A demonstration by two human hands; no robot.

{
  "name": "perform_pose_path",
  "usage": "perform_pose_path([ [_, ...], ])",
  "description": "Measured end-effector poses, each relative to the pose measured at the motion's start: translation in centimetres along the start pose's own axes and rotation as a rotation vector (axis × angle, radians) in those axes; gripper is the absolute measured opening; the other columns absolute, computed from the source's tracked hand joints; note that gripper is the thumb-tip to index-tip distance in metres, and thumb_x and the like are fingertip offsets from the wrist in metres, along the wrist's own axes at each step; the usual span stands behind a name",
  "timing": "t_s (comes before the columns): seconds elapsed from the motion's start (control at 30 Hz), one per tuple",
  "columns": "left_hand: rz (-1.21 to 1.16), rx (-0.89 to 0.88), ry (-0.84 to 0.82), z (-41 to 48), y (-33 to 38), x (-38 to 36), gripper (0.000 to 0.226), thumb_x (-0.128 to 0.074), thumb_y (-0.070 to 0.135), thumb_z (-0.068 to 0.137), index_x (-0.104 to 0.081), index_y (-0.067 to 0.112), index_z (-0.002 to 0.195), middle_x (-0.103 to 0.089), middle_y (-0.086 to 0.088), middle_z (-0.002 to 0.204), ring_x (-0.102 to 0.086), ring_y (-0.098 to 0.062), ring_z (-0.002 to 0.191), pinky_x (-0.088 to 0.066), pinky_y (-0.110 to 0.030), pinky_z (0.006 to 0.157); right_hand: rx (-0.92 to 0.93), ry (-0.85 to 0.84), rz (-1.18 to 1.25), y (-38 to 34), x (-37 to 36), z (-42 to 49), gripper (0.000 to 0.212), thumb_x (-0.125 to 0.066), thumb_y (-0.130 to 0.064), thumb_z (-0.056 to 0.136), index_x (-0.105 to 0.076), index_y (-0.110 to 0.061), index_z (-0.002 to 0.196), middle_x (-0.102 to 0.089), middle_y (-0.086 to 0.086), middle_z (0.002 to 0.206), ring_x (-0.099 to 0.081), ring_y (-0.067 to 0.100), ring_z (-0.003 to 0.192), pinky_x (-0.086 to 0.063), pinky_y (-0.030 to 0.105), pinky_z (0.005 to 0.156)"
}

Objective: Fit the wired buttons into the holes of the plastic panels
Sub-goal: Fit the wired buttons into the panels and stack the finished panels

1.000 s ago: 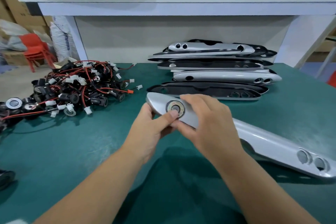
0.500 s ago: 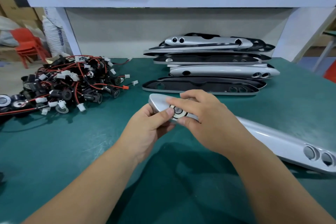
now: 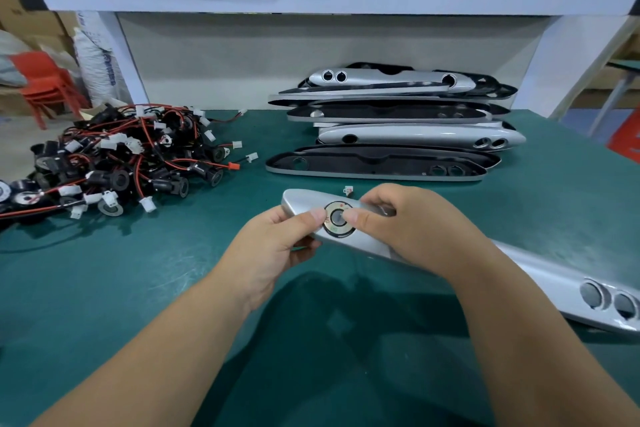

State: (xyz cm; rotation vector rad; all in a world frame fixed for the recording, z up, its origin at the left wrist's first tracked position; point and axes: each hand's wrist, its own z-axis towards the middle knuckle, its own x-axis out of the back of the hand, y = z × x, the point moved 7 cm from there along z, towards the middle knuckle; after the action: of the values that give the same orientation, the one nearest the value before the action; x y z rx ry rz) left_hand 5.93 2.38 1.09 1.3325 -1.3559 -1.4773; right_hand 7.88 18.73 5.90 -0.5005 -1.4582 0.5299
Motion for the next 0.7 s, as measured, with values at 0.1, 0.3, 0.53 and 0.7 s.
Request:
perform_pose_path([
  [0.1, 0.108, -0.003, -0.011, 0.0, 0.3, 0.2, 0.008, -0.067, 0.017, 0.081, -0.067, 0.018, 0.089, -0.071, 0.005, 0.077, -0.059, -0.007, 0.056, -0.055, -0.02, 0.064, 0.009, 0.064, -0.078, 0.0, 0.0, 0.1, 0.037, -0.049, -0.07, 0.072, -0.056, -0.038, 0.089, -0.057, -0.022, 0.078, -0.053, -0.002, 0.076, -0.041, 0.026, 0.066],
  [0.3, 0.289, -0.081, -0.035, -0.4, 1.2, 0.4, 0.031, -0.071, 0.01, 0.081, -0.055, 0.02, 0.105, -0.067, 0.001, 0.08, -0.061, -0.014, 0.059, -0.055, -0.032, 0.073, -0.003, 0.007, -0.138, 0.3, -0.9, 0.0, 0.044, -0.042, -0.073, 0.074, -0.06, -0.034, 0.085, -0.058, -0.012, 0.069, -0.053, 0.004, 0.068, -0.037, 0.028, 0.058],
  [0.53, 0.506, -0.06, -0.054, -0.6, 1.3, 0.6, 0.043, -0.072, 0.035, 0.065, -0.057, 0.022, 0.103, -0.072, 0.007, 0.081, -0.068, -0.014, 0.07, -0.049, -0.048, 0.095, 0.034, -0.043, -0.177, -0.2, -1.2, -0.4, 0.041, -0.046, -0.072, 0.074, -0.056, -0.034, 0.082, -0.056, -0.009, 0.069, -0.051, 0.005, 0.066, -0.034, 0.028, 0.058],
  [0.7, 0.617, -0.042, -0.049, -0.5, 1.1, 0.8, 0.042, -0.071, 0.039, 0.063, -0.055, 0.025, 0.099, -0.073, 0.003, 0.08, -0.07, -0.014, 0.076, -0.049, -0.047, 0.094, 0.013, -0.044, -0.215, -0.3, -1.7, -0.2, 0.039, -0.047, -0.068, 0.079, -0.057, -0.032, 0.088, -0.058, -0.01, 0.075, -0.053, 0.008, 0.072, -0.035, 0.032, 0.065],
])
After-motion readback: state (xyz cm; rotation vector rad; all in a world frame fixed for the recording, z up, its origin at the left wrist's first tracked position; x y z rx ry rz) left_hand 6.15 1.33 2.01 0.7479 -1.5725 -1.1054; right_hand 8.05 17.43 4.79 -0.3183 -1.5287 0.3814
